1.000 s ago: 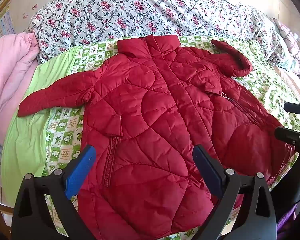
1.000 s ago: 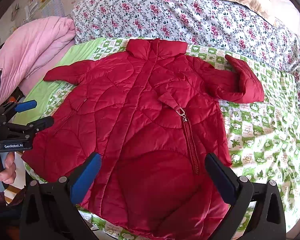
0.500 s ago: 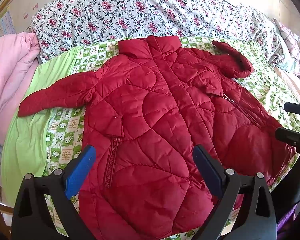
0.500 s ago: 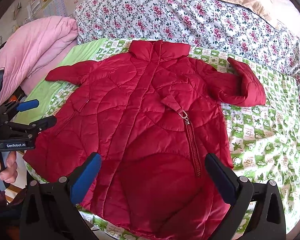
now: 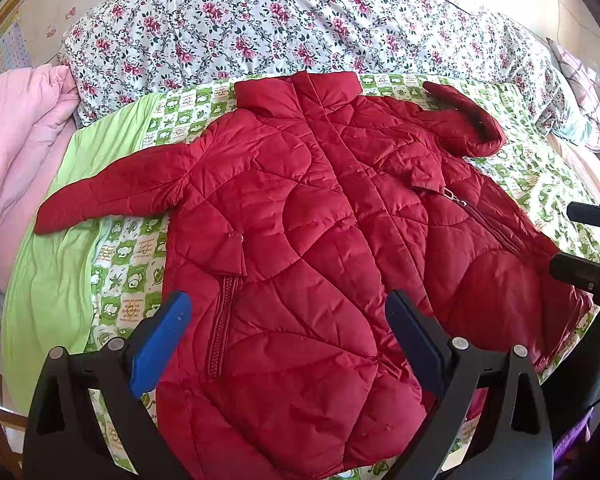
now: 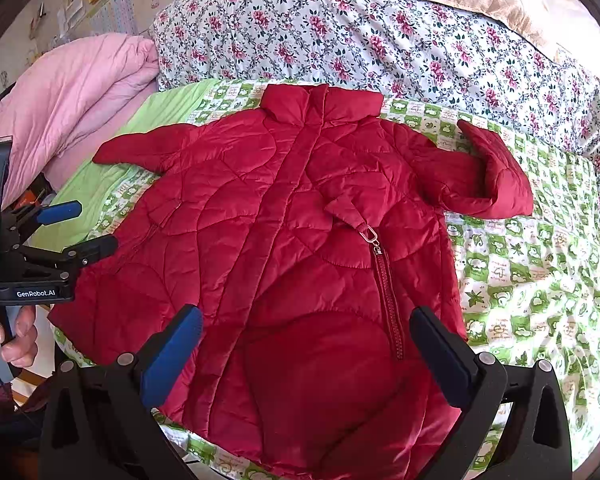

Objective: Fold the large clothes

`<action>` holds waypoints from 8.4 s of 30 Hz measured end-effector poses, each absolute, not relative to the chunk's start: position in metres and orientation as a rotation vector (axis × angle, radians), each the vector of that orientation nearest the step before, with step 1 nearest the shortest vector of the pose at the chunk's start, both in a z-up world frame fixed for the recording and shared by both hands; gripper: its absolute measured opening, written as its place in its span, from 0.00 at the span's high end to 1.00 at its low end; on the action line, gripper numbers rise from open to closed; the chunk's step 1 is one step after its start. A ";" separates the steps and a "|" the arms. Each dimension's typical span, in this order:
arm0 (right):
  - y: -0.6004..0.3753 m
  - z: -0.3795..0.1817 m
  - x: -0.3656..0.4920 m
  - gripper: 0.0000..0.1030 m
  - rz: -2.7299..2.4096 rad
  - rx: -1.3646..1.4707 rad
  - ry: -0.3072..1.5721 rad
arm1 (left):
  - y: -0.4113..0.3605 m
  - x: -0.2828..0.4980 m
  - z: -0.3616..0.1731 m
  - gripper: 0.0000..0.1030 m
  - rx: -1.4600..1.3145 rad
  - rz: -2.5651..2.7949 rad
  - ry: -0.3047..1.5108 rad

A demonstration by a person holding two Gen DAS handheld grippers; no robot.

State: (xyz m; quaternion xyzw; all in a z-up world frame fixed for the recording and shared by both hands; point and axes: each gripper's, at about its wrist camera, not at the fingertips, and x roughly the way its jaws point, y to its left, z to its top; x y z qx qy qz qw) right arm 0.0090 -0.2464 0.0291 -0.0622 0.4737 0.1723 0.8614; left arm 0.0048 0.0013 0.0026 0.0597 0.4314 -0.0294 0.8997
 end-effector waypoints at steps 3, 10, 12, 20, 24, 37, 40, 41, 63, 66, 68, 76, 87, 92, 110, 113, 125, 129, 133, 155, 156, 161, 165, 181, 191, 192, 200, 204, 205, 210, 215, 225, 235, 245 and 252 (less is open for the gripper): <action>-0.247 0.029 0.010 0.00 0.360 -0.138 0.995 | 0.001 0.005 0.003 0.05 0.125 -0.059 0.892; -0.246 0.030 0.011 0.00 0.362 -0.136 0.988 | 0.001 0.005 0.003 0.05 0.122 -0.062 0.896; -0.247 0.030 0.012 0.00 0.363 -0.135 0.991 | 0.001 0.006 0.003 0.05 0.119 -0.063 0.895; -0.248 0.030 0.015 0.00 0.368 -0.121 0.996 | -0.001 0.010 0.003 0.05 0.123 -0.064 0.902; -0.249 0.030 0.017 0.00 0.368 -0.117 0.997 | -0.002 0.013 0.002 0.05 0.133 -0.061 0.892; -0.253 0.025 0.029 0.00 0.371 -0.099 1.010 | -0.003 0.027 -0.007 0.05 0.130 -0.065 0.943; -0.254 0.023 0.034 0.00 0.373 -0.090 1.009 | 0.000 0.031 -0.009 0.05 0.100 -0.080 0.931; -0.256 0.022 0.037 0.00 0.374 -0.083 1.011 | -0.001 0.034 -0.010 0.05 0.092 -0.084 0.937; -0.349 0.000 0.155 0.18 0.187 0.072 0.957 | 0.011 0.105 -0.032 0.05 0.024 -0.072 0.981; -0.368 -0.010 0.188 0.26 0.136 0.097 0.958 | 0.012 0.117 -0.036 0.05 0.027 -0.056 0.990; -0.378 -0.015 0.210 0.31 0.105 0.108 0.962 | 0.012 0.124 -0.039 0.05 0.029 -0.054 0.997; -0.398 -0.036 0.300 0.34 0.020 0.063 0.993 | 0.009 0.148 -0.055 0.05 0.024 -0.070 1.025; -0.408 -0.077 0.356 0.84 -0.049 -0.015 1.078 | 0.010 0.169 -0.067 0.05 0.018 -0.086 1.029; -0.392 -0.056 0.339 0.89 0.026 0.019 1.007 | 0.014 0.171 -0.068 0.05 -0.004 -0.093 1.025; -0.190 -0.054 0.216 0.87 0.777 -0.098 1.014 | 0.052 0.170 -0.062 0.05 -0.241 -0.235 1.034; -0.172 -0.069 0.200 0.82 0.822 -0.140 1.054 | 0.054 0.185 -0.066 0.05 -0.282 -0.272 1.042; -0.195 -0.074 0.187 0.47 0.829 -0.054 1.095 | 0.014 0.262 -0.088 0.77 -0.160 -0.352 1.072; -0.214 -0.059 0.186 0.47 0.788 -0.008 1.066 | 0.033 0.248 -0.064 0.91 -0.149 -0.315 0.996; -0.246 -0.044 0.193 0.47 0.711 0.061 1.011 | 0.074 0.229 -0.038 0.92 -0.097 -0.179 0.906; -0.253 -0.099 0.289 0.48 0.432 0.046 1.092 | 0.057 0.217 -0.007 0.75 -0.088 -0.273 0.815; -0.250 -0.106 0.292 0.48 0.427 0.036 1.110 | 0.048 0.223 -0.017 0.75 -0.060 -0.274 0.838; -0.242 -0.126 0.292 0.48 0.404 0.001 1.117 | 0.035 0.256 -0.084 0.75 0.003 -0.254 0.987; -0.243 -0.104 0.284 0.49 0.384 -0.003 1.091 | 0.044 0.262 -0.106 0.75 -0.052 -0.260 1.006; -0.201 -0.125 0.288 0.51 0.435 -0.032 1.121 | 0.059 0.245 -0.099 0.77 -0.115 -0.295 0.957; -0.207 -0.088 0.259 0.49 0.502 0.022 1.058 | 0.125 0.202 -0.074 0.57 -0.258 -0.233 0.910; -0.203 -0.086 0.258 0.49 0.512 0.024 1.053 | 0.131 0.199 -0.074 0.57 -0.260 -0.222 0.905; -0.181 -0.075 0.247 0.48 0.563 0.018 1.040 | 0.177 0.191 -0.079 0.57 -0.351 -0.119 0.899; -0.185 -0.071 0.242 0.48 0.570 0.028 1.035 | 0.199 0.187 -0.076 0.57 -0.389 -0.074 0.874; -0.185 -0.071 0.241 0.48 0.572 0.029 1.034 | 0.204 0.186 -0.076 0.57 -0.402 -0.061 0.870; -0.185 -0.066 0.233 0.48 0.588 0.039 1.033 | 0.247 0.187 -0.081 0.46 -0.491 0.037 0.852; -0.188 -0.058 0.214 0.48 0.613 0.047 1.017 | 0.312 0.190 -0.094 0.35 -0.567 0.204 0.850; -0.196 -0.052 0.183 0.48 0.640 0.054 1.015 | 0.398 0.207 -0.121 0.35 -0.760 0.318 0.829; -0.206 -0.060 0.174 0.48 0.619 0.067 1.044 | 0.425 0.223 -0.116 0.88 -0.827 0.337 0.691; -0.211 -0.052 0.175 0.48 0.612 0.106 1.023 | 0.330 0.196 -0.033 0.91 -0.632 0.103 0.531; -0.216 -0.048 0.171 0.48 0.613 0.119 1.013 | 0.238 0.195 -0.005 0.91 -0.495 -0.076 0.538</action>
